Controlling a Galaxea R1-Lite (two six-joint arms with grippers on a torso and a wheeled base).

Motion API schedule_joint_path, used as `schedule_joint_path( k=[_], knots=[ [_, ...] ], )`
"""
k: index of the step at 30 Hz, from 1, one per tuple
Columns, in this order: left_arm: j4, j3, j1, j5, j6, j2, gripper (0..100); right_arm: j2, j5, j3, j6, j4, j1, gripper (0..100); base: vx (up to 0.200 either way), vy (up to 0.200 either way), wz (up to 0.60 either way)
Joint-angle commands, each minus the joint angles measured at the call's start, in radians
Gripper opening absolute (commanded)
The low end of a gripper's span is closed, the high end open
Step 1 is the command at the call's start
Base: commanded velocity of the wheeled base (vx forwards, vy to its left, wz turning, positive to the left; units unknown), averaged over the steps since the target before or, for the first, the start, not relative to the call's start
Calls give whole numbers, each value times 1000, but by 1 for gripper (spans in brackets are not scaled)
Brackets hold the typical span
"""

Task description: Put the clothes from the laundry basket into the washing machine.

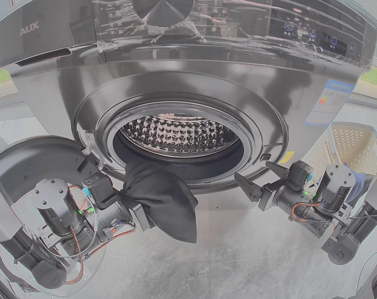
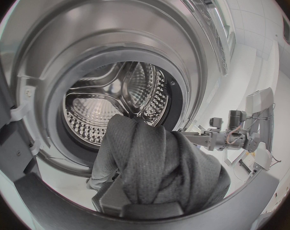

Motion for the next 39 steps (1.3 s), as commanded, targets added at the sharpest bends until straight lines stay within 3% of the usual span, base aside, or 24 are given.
schedule_joint_path(
  k=[1, 8, 19, 39],
  knots=[
    [-2, 2, -13, -1, 0, 4, 0, 0, 0, 2, -1, 0, 6, 100, 0, 0, 0],
    [0, 2, -15, 0, 0, 4, 0, -5, 1, 19, -1, 0, 16, 100, 0, 0, 0],
    [-2, 8, -21, 4, 0, 6, 0, -17, 7, 105, -4, 0, 98, 100, 0, 0, 0],
    [0, 5, -20, 5, 2, 7, 0, -33, 6, 133, -7, 0, 98, 100, -30, 0, 0]
  ],
)
